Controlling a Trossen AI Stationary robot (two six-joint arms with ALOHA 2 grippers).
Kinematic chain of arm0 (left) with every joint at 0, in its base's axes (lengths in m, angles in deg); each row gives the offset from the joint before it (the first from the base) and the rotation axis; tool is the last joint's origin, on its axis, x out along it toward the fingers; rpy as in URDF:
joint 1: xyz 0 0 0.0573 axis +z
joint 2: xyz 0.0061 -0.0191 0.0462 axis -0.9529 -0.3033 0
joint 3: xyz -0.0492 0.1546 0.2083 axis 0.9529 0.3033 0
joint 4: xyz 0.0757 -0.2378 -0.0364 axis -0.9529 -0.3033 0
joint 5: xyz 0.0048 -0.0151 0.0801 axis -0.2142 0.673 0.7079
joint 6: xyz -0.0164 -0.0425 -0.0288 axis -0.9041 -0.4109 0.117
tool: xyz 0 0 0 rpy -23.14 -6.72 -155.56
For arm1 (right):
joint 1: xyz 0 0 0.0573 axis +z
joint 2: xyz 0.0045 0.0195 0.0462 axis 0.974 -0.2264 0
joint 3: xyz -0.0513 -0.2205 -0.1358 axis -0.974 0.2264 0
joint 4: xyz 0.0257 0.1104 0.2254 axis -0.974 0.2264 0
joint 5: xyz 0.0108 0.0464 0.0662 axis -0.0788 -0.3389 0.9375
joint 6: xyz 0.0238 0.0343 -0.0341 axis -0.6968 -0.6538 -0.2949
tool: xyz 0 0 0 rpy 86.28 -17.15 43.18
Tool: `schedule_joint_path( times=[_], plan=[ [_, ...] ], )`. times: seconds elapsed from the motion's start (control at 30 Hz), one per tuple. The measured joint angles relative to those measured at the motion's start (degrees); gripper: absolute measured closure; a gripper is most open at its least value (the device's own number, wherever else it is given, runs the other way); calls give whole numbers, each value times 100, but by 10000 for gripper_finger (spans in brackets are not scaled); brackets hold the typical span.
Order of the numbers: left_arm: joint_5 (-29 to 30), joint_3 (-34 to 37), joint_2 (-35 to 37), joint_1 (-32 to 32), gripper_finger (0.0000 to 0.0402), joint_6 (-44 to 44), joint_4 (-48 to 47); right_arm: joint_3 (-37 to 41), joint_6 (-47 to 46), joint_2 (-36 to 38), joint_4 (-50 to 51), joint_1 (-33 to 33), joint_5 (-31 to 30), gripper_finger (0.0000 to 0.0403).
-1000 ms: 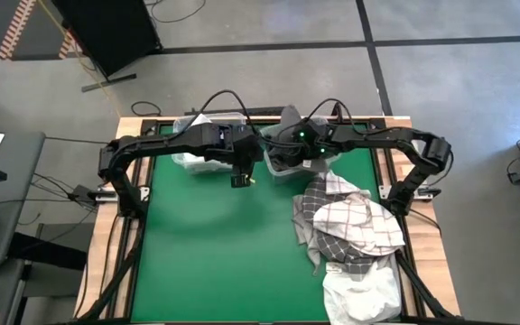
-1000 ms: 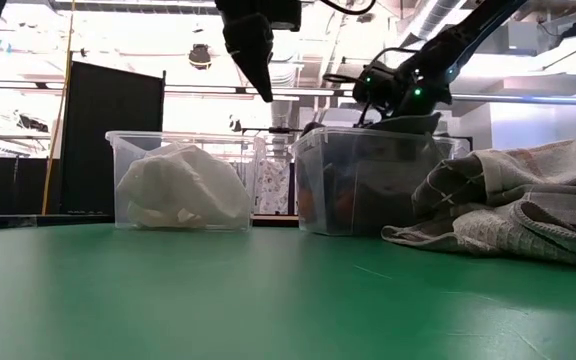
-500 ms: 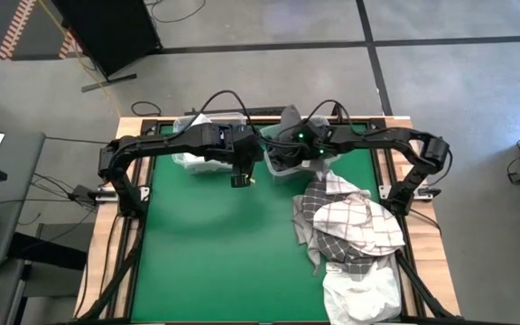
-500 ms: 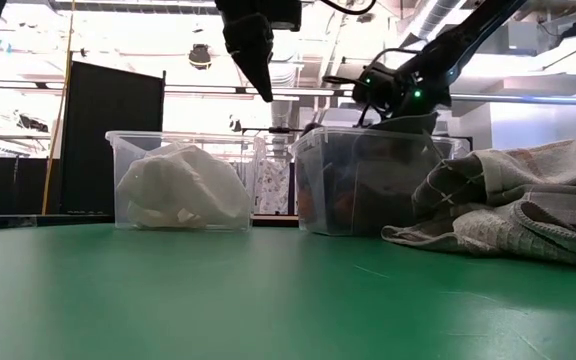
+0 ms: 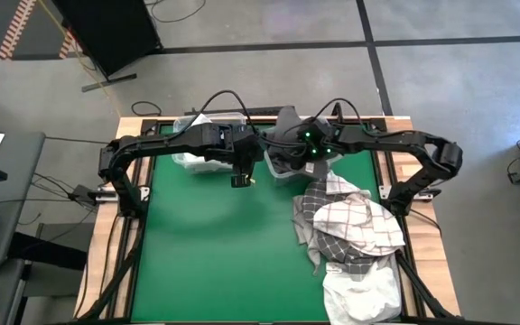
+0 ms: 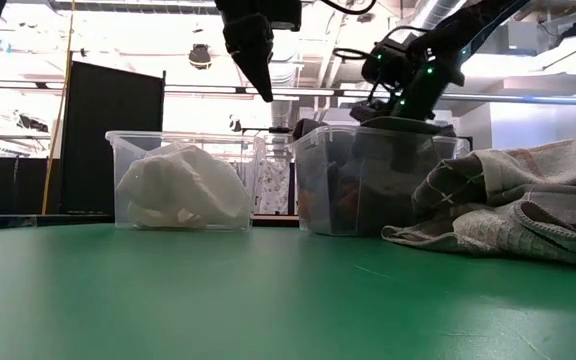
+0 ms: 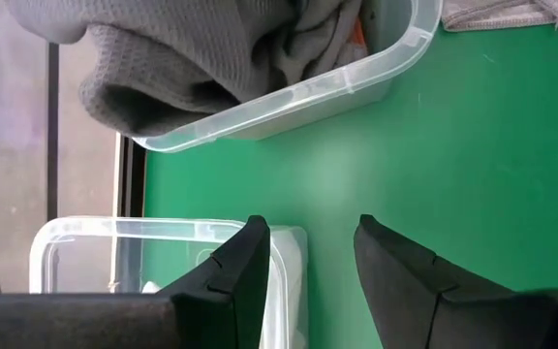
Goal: Sort towels by color in basket
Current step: Put the gray towel into the right transparent bin
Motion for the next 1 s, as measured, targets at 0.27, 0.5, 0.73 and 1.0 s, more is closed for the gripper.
schedule_joint_path(
  times=[0.27,0.5,0.73,1.0],
  plan=[
    [0,0,0,0,257,0,1,-2,37,347,-12,172,-2,82],
    [0,0,0,0,257,3,3,-13,38,711,-30,349,-4,82],
    [0,0,0,0,257,4,8,-15,38,1090,2,590,-12,82],
    [-2,-2,0,0,257,13,8,-20,46,1568,514,1169,-13,82]
  ],
)
